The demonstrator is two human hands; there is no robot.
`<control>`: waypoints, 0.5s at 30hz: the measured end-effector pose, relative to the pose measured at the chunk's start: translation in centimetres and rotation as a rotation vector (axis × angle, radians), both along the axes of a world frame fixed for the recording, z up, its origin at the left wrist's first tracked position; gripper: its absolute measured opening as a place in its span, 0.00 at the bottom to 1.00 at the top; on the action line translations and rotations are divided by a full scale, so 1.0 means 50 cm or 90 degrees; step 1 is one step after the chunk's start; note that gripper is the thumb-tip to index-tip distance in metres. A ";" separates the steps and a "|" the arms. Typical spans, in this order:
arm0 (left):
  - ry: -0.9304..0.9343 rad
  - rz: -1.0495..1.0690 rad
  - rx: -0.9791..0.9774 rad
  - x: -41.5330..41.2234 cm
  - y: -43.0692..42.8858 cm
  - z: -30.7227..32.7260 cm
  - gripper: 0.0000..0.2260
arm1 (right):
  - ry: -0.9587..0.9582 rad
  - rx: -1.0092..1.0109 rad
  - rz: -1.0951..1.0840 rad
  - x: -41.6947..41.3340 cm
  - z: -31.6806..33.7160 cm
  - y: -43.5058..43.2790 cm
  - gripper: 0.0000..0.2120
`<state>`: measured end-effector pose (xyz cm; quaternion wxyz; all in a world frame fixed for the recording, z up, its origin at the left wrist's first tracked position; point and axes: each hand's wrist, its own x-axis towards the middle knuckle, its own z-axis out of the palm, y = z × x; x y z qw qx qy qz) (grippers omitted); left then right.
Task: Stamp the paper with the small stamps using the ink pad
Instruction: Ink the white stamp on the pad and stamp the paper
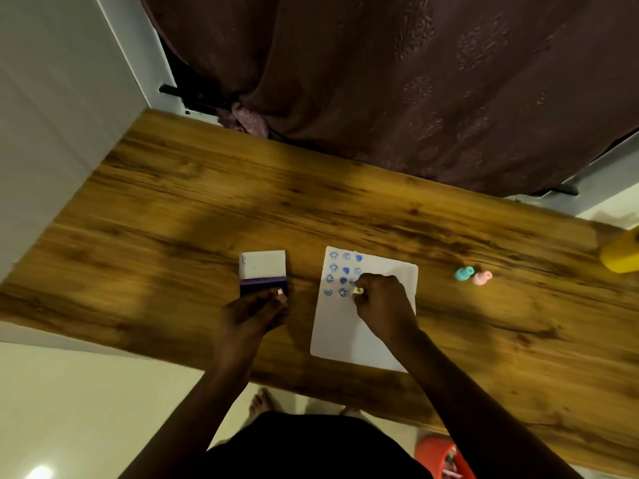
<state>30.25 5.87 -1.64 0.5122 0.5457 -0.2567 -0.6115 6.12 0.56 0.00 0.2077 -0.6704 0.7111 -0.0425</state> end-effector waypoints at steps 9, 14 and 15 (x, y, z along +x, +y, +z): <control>0.015 -0.004 -0.033 -0.021 -0.007 0.033 0.11 | 0.006 -0.019 0.015 -0.003 0.016 -0.004 0.18; 0.013 -0.034 -0.046 -0.036 -0.003 0.044 0.12 | -0.174 -0.141 -0.097 -0.066 0.084 -0.008 0.09; 0.010 -0.045 -0.049 -0.042 -0.001 0.043 0.11 | -0.235 -0.169 -0.147 -0.087 0.102 -0.002 0.10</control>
